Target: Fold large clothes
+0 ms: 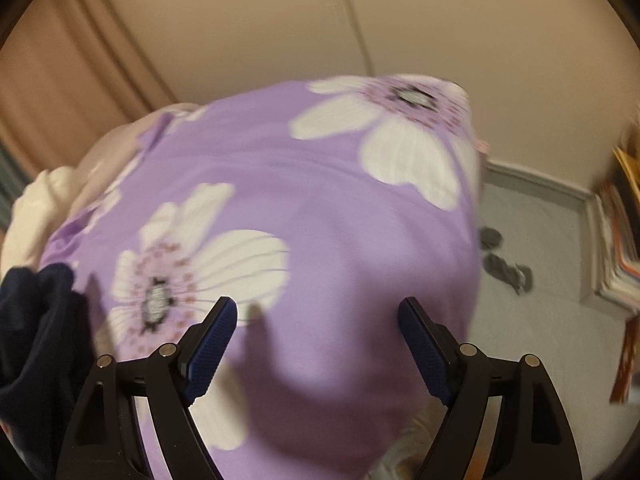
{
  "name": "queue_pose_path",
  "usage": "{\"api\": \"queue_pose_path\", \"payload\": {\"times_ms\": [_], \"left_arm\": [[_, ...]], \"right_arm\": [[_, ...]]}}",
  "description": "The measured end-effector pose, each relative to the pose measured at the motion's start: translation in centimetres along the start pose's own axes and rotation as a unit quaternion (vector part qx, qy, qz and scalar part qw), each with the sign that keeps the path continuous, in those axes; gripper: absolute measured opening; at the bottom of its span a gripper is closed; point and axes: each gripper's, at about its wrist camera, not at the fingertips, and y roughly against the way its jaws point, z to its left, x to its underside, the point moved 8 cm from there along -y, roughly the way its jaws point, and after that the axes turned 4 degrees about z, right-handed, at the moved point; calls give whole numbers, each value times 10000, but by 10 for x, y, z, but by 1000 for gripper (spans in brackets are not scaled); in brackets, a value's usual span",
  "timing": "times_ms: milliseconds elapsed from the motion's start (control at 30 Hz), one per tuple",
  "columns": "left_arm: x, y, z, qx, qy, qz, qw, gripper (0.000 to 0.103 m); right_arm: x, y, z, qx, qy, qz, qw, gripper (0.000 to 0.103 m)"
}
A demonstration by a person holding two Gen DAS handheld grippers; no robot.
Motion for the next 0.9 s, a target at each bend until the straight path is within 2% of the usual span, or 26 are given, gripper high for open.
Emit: {"api": "queue_pose_path", "payload": {"times_ms": [100,167,267,433,500,567,633,733,800,867,900], "left_arm": [[-9,-12,38,-429,222,-220,9986,66],[-16,-27,53,-655,209,-219,9974,48],[-28,-55,61,-933,-9,8,9956,30],[-45,-77,68,-1133,-192,-197,9932,27],[-56,-88,65,-1015,-92,-135,9947,27],[-67,-96,56,-899,-202,-226,9955,27],[-76,-112,48,-1164,-319,-255,9924,27],[-69,-153,44,-993,-55,288,9946,27],[-51,-187,46,-797,153,834,9932,28],[-43,-202,55,-788,415,1010,9909,28],[-41,-205,61,-852,497,971,9904,28]], "right_arm": [[-5,14,27,-272,426,-186,9985,83],[-10,29,51,-466,717,-366,9957,83],[-21,58,93,-637,1091,-855,9883,83],[-31,91,180,-1224,1733,-1393,9673,83],[-34,89,210,-1214,1772,-1387,9668,83],[-35,86,234,-1169,1810,-1513,9647,83],[-34,82,257,-1191,1994,-1628,9589,82],[-31,61,278,-1065,2182,-1541,9578,73],[-25,36,284,-971,2252,-1293,9608,70],[-13,2,278,-681,2293,-951,9663,63],[-7,-21,273,-499,2309,-717,9690,63]]}}
